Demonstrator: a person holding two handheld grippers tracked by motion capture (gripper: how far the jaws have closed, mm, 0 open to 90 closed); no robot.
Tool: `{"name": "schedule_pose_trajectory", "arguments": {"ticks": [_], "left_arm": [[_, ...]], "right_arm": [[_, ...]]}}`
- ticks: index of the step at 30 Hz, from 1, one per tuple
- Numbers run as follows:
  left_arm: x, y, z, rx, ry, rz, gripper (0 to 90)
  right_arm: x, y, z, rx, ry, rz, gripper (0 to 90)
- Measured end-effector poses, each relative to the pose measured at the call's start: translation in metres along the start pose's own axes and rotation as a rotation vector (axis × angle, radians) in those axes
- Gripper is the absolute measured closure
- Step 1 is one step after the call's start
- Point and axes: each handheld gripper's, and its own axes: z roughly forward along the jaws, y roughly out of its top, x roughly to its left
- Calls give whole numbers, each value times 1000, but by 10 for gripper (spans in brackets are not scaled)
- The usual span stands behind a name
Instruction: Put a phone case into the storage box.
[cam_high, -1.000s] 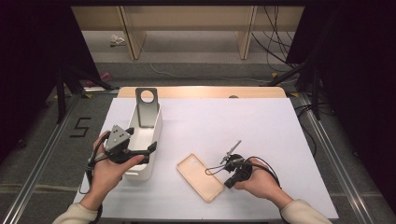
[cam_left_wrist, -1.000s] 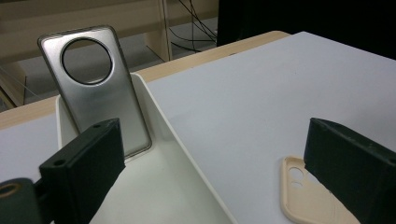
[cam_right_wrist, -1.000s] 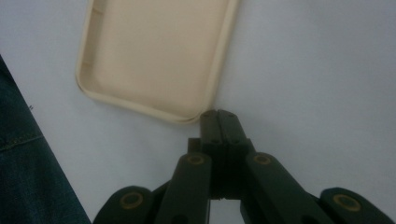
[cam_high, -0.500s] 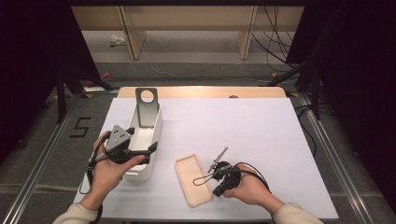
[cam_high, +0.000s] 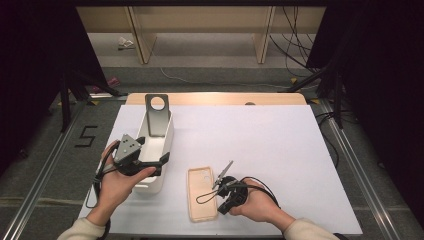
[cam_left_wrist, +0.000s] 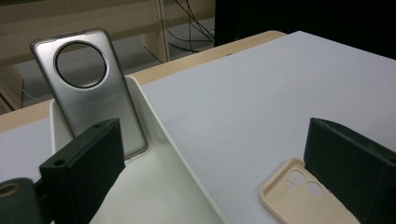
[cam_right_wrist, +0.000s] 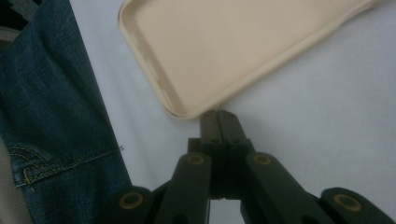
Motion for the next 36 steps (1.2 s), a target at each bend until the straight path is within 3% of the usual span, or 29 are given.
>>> {"name": "schedule_pose_trajectory", "arguments": {"ticks": [16, 19, 23, 27, 31, 36], "left_arm": [[-2, 1, 0, 0, -9, 13, 49], [-4, 1, -1, 4, -9, 33, 49], [-10, 4, -2, 18, -29, 94, 56], [-20, 8, -2, 44, -65, 201, 82], [-31, 8, -1, 89, -131, 240, 84], [-42, 8, -1, 142, -206, 325, 95]], "right_arm": [[6, 9, 5, -23, 17, -18, 900], [5, 8, 0, -42, -10, -40, 810], [1, 3, -11, -71, -64, -55, 663], [-5, -5, -23, -121, -109, -57, 498], [-14, -13, -31, -160, -139, -35, 353], [-26, -25, -42, -233, -162, -5, 263]]}}
